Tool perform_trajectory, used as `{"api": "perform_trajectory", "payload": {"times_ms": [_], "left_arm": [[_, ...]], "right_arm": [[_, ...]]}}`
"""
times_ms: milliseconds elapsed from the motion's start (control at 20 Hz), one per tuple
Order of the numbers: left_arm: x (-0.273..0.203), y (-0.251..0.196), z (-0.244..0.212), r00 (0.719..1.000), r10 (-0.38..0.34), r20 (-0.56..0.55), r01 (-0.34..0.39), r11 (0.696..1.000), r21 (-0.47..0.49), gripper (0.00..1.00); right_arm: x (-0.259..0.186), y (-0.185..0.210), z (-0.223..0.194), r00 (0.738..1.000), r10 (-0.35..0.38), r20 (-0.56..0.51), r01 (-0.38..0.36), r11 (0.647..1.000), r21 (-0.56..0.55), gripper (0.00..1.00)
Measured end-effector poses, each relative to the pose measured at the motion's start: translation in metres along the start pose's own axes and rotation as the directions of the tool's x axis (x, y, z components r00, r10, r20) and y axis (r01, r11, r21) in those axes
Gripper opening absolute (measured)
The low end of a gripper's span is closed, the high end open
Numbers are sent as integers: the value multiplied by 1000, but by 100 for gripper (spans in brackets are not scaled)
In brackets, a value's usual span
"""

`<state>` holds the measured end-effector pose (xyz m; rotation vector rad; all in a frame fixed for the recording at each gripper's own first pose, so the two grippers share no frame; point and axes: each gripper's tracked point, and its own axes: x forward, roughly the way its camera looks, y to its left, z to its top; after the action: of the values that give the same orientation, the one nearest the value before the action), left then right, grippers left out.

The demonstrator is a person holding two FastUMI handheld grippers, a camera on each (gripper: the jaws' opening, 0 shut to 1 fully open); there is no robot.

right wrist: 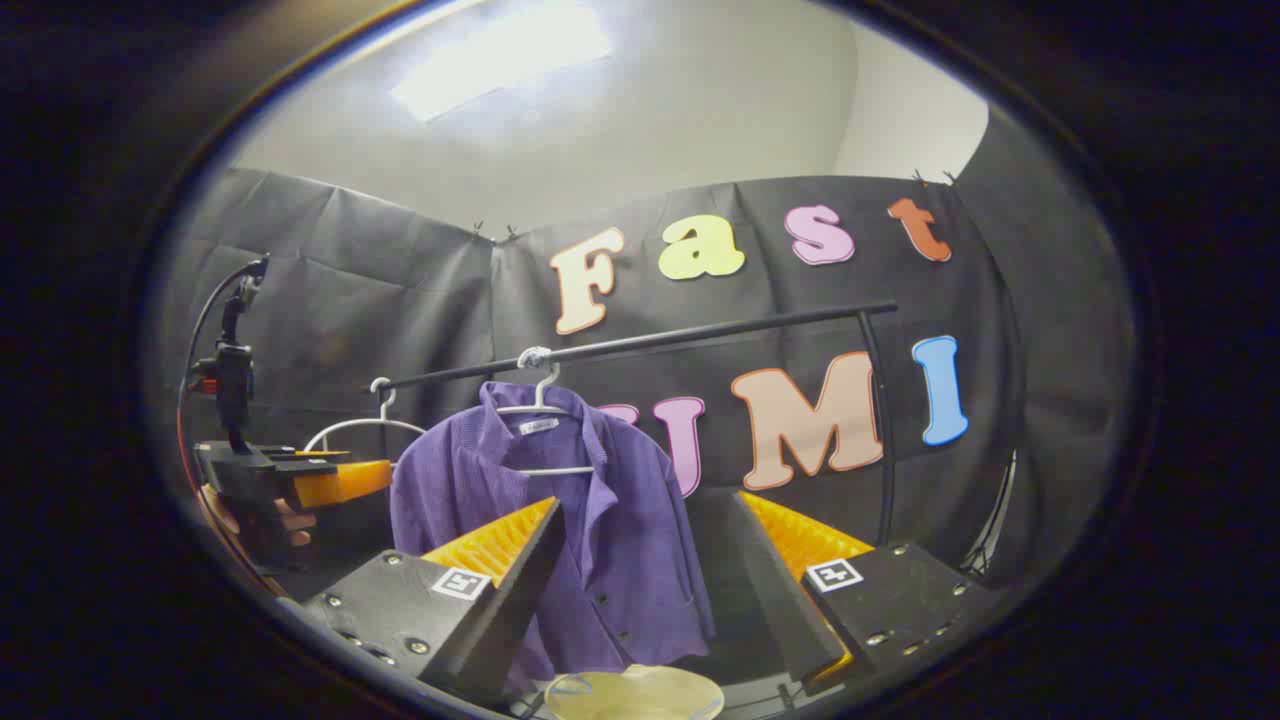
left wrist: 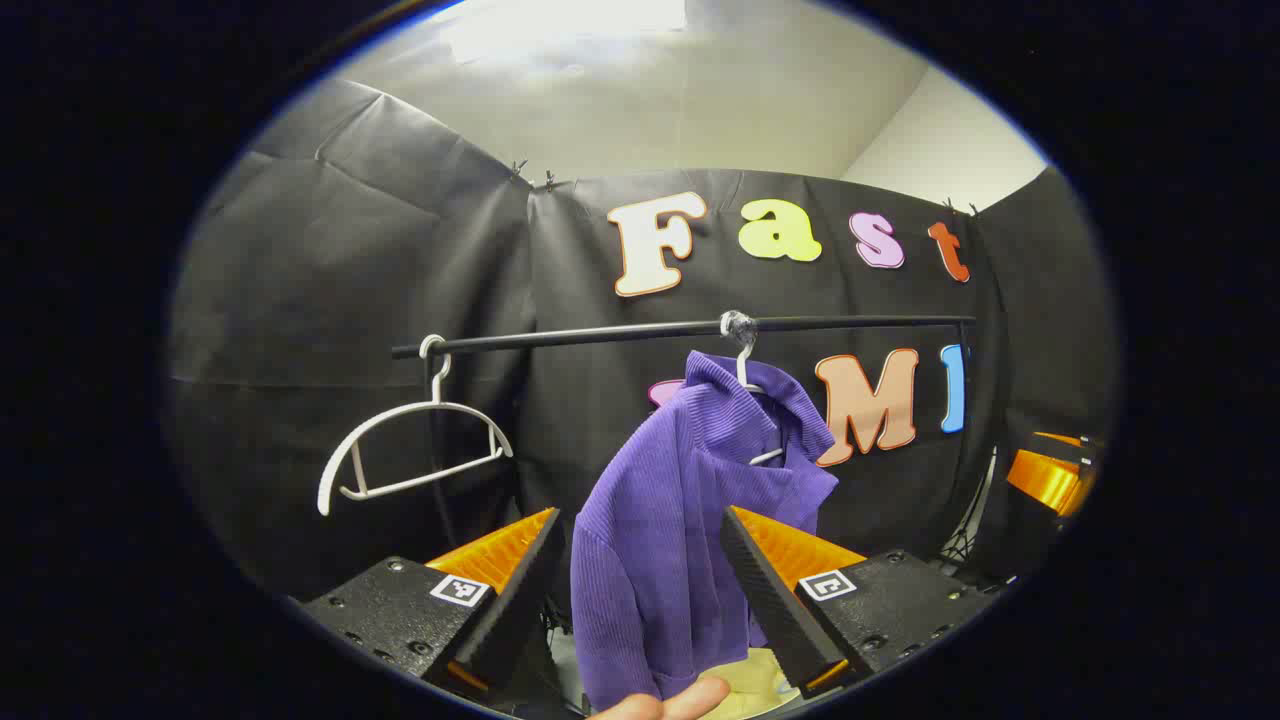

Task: Grasp the clothes on the hanger with both hands and then place them into the laundry hamper below.

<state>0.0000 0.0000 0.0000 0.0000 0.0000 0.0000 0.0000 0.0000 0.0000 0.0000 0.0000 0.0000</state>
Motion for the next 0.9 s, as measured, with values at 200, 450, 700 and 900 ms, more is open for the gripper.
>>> {"api": "perform_trajectory", "payload": {"times_ms": [200, 450, 700, 900], "left_arm": [[0, -4, -7, 1000, -28, 8, 28, 999, -18, 99], [-2, -1, -8, 1000, -15, 6, 15, 999, -42, 99], [-2, 7, 4, 998, 25, 63, -22, 999, -47, 97], [-1, 10, 8, 994, 56, 94, -51, 997, -54, 93]], "right_arm": [[-5, -5, 6, 1000, -11, 14, 11, 1000, -29, 99], [-4, 5, 8, 1000, -10, 12, 10, 1000, 9, 99], [-1, 2, 6, 998, -51, 22, 52, 998, -30, 99], [10, 18, -5, 1000, -13, 11, 14, 999, -45, 99]]}}
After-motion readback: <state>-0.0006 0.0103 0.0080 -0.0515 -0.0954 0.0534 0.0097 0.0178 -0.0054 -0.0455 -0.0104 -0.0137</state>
